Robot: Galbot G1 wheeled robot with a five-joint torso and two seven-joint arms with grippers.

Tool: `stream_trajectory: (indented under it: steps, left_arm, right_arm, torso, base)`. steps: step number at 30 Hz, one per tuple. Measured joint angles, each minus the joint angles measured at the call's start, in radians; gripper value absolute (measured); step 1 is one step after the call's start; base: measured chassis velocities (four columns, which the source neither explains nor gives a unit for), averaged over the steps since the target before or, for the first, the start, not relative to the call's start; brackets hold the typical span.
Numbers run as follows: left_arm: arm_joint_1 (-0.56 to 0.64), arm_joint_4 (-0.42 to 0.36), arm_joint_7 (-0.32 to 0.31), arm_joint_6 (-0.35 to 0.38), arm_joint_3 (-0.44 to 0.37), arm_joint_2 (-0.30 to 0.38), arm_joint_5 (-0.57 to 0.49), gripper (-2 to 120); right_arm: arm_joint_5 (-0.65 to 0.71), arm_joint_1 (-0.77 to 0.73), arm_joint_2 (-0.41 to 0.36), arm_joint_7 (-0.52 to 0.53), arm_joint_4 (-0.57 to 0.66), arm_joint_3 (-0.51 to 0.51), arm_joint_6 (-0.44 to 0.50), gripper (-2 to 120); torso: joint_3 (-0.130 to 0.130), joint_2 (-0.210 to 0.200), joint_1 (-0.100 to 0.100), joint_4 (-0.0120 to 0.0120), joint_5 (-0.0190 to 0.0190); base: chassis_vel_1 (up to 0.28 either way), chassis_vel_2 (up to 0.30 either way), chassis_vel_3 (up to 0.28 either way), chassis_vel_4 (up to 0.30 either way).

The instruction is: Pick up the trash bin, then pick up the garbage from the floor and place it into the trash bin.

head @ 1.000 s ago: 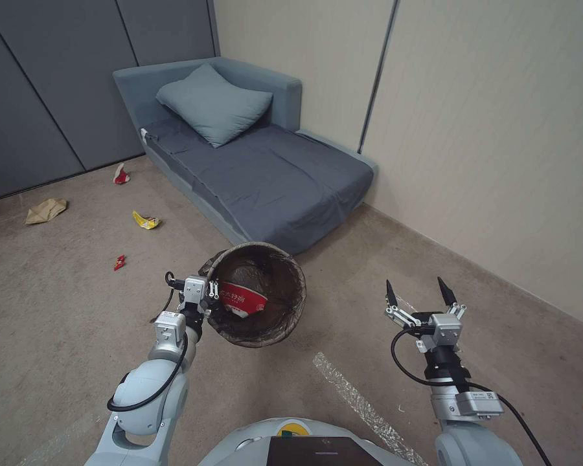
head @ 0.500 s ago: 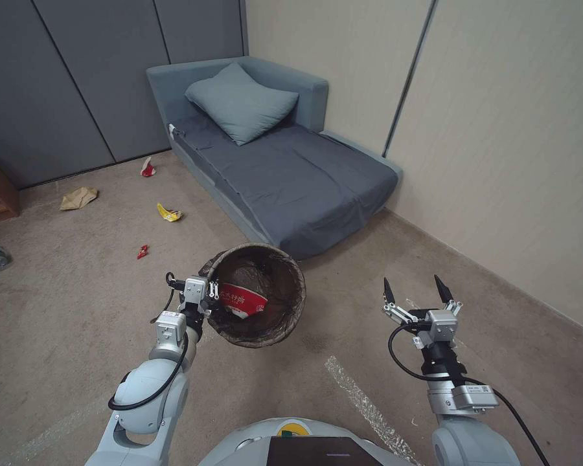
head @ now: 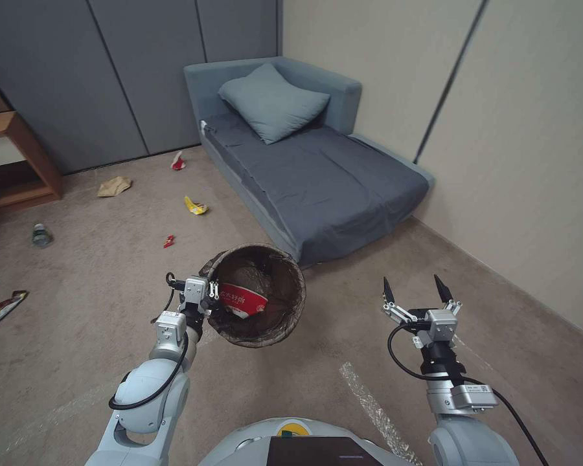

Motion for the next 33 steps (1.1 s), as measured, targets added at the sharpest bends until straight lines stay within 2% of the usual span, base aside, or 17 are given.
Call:
stream_trajectory:
  steps: [33]
  left_arm:
    - [0.011,-0.002,0.002,-0.014,-0.005,0.001,-0.005,3]
  right_arm:
    - [-0.009,-0.006,-0.001,0.021,0.006,-0.015,-0.002,100]
  torso:
    - [0.000,0.000,0.000,0.0000,0.0000]
  base:
    - [0.071,0.076,0.076,0.068]
